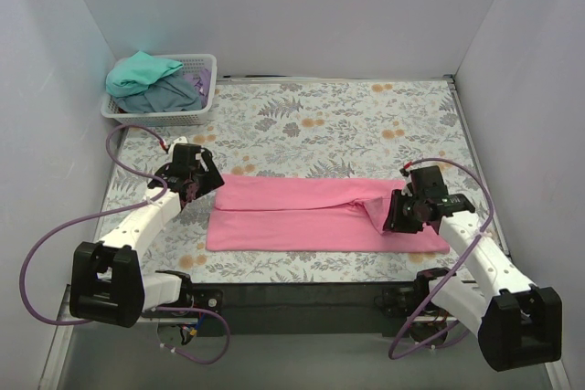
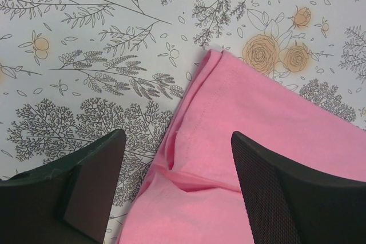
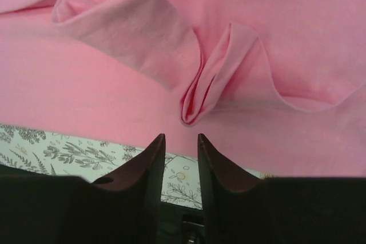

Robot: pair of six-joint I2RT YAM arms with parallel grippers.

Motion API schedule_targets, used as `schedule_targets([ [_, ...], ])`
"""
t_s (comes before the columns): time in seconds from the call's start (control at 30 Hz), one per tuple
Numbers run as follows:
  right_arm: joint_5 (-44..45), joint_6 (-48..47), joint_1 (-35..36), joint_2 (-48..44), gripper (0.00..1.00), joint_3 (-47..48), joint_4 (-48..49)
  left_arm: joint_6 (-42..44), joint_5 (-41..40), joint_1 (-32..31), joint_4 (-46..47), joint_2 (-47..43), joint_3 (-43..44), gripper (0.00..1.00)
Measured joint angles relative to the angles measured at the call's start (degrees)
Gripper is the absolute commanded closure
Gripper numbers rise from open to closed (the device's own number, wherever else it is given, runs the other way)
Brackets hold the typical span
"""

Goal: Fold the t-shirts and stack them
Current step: Fold the tshirt

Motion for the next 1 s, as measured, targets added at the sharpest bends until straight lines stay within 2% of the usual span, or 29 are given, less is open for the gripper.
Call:
schedule_targets([
  [0.17,-1.3,0.1,0.2,-3.9,0.56,0.7,-2.4,0.2,0.5,-0.4,0.0,0.0,0.0,0.26],
  [0.3,-0.9,-0.9,0.4,-3.3,0.54,5.7,-2.8,0.1,2.3,-1.4,0.0,0.1,0.1,0.26],
  [0.43,-0.7,-3.3,0.4,2.3,0.52,11.9,-0.1,-0.8,4.8,-4.6,0.0,2.6,2.0,0.26],
  [0.63,-1.8,-4.7,0.4,12.9,0.52,15.7,7.0,-1.9,6.5,-12.0,0.2,12.1,9.5,0.26],
  [0.8,-3.9,-4.6,0.8,20.7,0.53,15.6,10.7,-2.8,6.6,-14.3,-0.1,16.2,11.0,0.26],
  [1.0,-8.0,-4.5,4.0,21.4,0.55,10.2,12.2,-3.5,6.6,-14.9,0.0,16.2,10.6,0.26],
])
